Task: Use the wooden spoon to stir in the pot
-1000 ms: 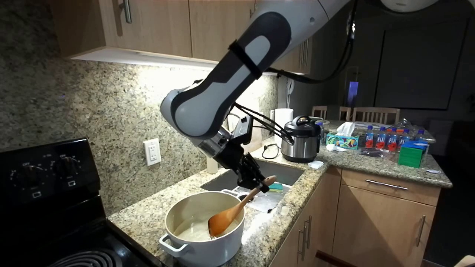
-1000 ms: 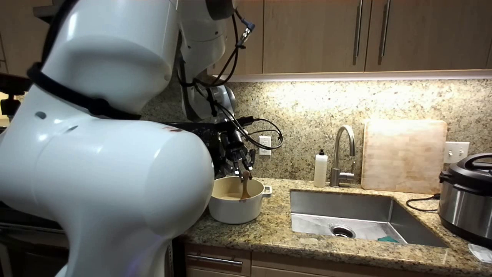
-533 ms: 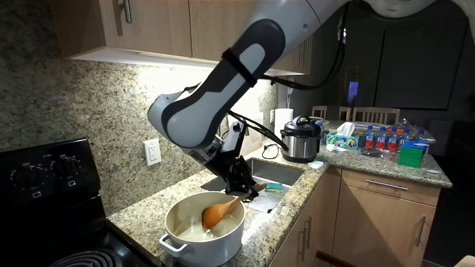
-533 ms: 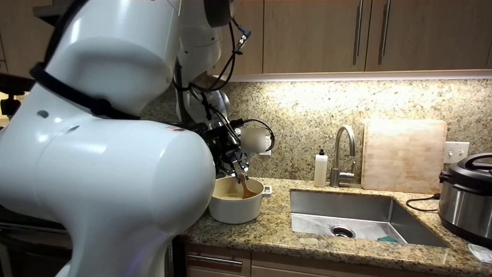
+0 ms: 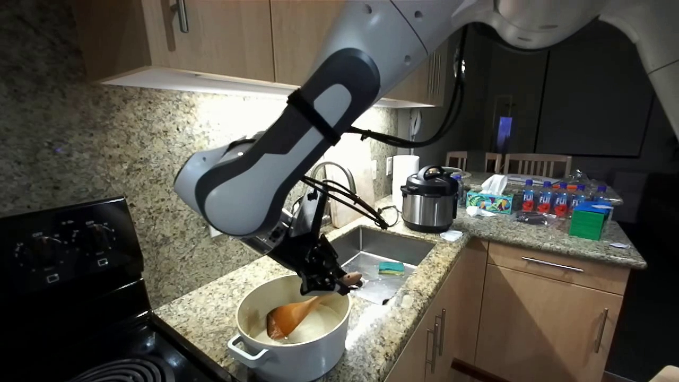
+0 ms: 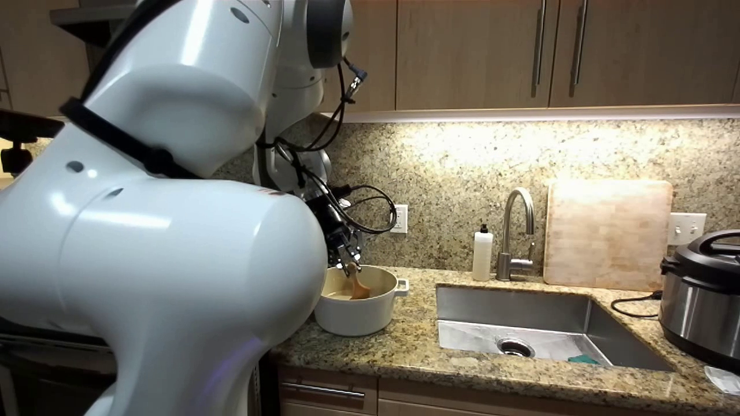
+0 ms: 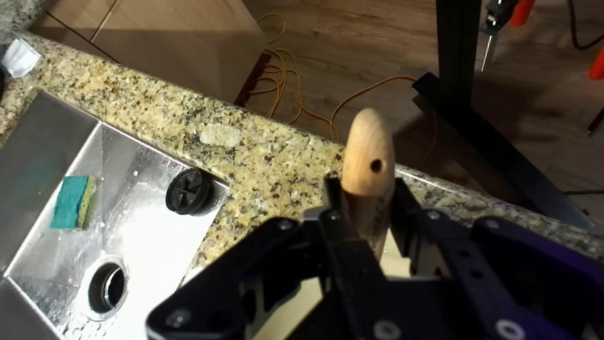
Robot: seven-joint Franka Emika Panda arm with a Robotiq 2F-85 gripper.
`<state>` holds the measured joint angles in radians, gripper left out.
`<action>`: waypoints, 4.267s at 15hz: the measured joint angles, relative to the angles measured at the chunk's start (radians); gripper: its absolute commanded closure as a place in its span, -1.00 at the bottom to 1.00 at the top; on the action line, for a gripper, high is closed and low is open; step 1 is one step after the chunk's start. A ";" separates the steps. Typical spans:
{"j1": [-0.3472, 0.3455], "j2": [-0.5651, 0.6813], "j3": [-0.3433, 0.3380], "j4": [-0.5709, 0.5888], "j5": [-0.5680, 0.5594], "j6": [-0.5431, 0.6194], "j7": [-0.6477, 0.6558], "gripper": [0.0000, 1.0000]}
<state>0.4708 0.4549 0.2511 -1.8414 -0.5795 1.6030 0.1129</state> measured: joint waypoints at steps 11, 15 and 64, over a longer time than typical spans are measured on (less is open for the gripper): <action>-0.004 -0.007 0.006 -0.051 -0.083 -0.108 -0.158 0.81; -0.034 -0.055 0.005 -0.103 -0.088 -0.120 -0.158 0.81; 0.107 0.248 0.039 0.233 -0.253 -0.370 -0.165 0.82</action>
<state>0.5780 0.7031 0.2902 -1.6081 -0.8330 1.2334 -0.0523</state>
